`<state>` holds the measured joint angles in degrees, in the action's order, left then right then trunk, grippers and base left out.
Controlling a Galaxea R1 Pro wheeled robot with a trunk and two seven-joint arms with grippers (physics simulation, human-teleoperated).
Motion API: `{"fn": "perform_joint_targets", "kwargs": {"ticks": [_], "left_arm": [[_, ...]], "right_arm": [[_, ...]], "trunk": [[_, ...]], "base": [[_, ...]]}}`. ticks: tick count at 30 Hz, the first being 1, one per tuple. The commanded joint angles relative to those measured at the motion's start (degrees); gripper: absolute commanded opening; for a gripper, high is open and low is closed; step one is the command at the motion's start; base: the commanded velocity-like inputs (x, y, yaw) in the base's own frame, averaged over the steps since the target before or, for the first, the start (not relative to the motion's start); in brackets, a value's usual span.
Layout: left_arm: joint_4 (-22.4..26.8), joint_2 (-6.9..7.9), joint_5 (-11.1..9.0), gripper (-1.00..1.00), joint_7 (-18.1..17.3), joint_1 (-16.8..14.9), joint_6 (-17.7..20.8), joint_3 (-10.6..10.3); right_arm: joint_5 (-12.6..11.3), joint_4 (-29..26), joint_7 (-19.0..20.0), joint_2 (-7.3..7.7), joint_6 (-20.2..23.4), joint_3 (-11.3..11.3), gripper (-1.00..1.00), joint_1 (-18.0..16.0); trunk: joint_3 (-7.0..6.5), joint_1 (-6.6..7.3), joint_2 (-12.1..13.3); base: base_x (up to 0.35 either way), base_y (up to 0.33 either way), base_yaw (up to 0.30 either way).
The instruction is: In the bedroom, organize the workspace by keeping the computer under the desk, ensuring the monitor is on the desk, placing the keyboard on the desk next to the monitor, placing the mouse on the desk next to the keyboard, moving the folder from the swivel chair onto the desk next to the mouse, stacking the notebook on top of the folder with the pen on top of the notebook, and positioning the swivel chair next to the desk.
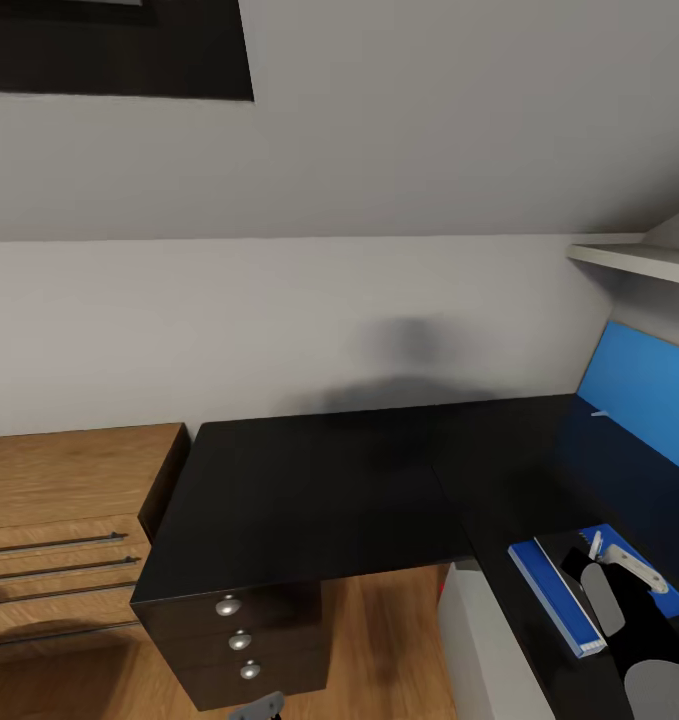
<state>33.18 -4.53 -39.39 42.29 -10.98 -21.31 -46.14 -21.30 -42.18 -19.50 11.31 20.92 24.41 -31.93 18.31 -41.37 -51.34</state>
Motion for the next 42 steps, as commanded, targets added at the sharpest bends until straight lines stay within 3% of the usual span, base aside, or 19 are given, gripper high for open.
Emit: {"fn": "perform_joint_targets", "kwargs": {"ticks": [1,18,26,42], "left_arm": [[0.0,0.04,-0.5,1.00,0.3,-0.1,-0.3,-0.5],[0.0,0.04,-0.5,1.00,0.3,-0.1,-0.3,-0.5],[0.0,0.04,-0.5,1.00,0.3,-0.1,-0.3,-0.5],[0.0,0.04,-0.5,1.00,0.3,-0.1,-0.3,-0.4]], "right_arm": [[-0.6,-0.1,-0.4,-0.02,0.2,0.0,-1.00,0.0],[-0.5,1.3,-0.4,0.02,0.1,-0.1,-1.00,-0.4],[2.0,2.3,-0.4,0.03,-1.0,0.0,-1.00,-1.1],[2.4,2.4,-0.7,-0.06,-1.6,0.0,-1.00,-1.1]], "trunk": [[0.07,-0.01,-0.1],[0.07,-0.01,-0.1],[0.07,-0.01,-0.1],[0.07,-0.01,-0.1]], "base": [[0.000,0.000,0.000],[0.000,0.000,0.000],[0.000,0.000,0.000],[0.000,0.000,0.000]]}}
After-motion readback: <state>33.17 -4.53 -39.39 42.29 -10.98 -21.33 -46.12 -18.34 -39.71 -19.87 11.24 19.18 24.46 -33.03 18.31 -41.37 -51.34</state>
